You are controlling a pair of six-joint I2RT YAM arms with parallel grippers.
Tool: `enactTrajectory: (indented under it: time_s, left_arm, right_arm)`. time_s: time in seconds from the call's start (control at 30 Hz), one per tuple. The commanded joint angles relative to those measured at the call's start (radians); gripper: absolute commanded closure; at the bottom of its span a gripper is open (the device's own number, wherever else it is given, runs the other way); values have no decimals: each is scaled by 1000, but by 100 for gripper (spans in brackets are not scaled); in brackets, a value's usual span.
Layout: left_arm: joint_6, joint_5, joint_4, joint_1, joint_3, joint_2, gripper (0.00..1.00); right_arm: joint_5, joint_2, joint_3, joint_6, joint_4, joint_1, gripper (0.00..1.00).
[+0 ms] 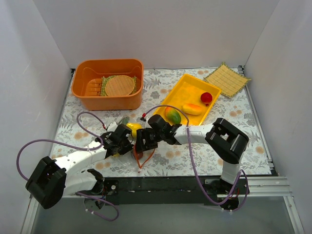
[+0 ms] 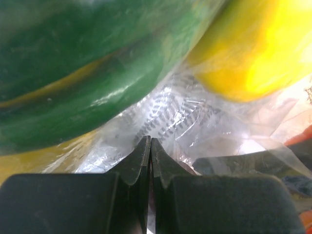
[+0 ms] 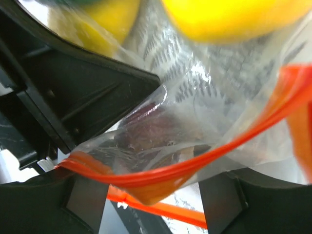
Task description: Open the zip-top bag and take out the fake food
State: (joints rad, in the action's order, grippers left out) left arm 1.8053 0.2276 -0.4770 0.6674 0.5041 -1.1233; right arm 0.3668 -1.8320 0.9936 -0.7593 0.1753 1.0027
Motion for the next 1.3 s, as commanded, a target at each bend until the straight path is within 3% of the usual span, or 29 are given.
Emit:
enactTrajectory:
  time_s: [0.0, 0.27, 0.47, 1.0, 1.1, 1.17, 1.27]
  left_arm:
    - [54, -14, 28, 24, -33, 22, 100]
    - [63, 3, 49, 28, -52, 19, 100]
    - [57, 9, 51, 28, -45, 13, 100]
    - [40, 38, 37, 28, -29, 7, 100]
    - [37, 39, 37, 28, -26, 3, 100]
    - [38, 42, 32, 28, -24, 7, 100]
    - [39, 45, 28, 28, -24, 13, 100]
  right_arm:
    - [-20, -16, 36, 49, -82, 14, 26]
    - [-9, -6, 27, 100, -94, 39, 18]
    - [-6, -7, 10, 92, -94, 39, 30]
    - [-57, 31, -30, 187, -208, 59, 24]
    - [-72, 48, -35, 186, -214, 56, 35]
    - [-91, 60, -30, 186, -229, 56, 59]
    - [-138, 112, -24, 199, -282, 54, 72]
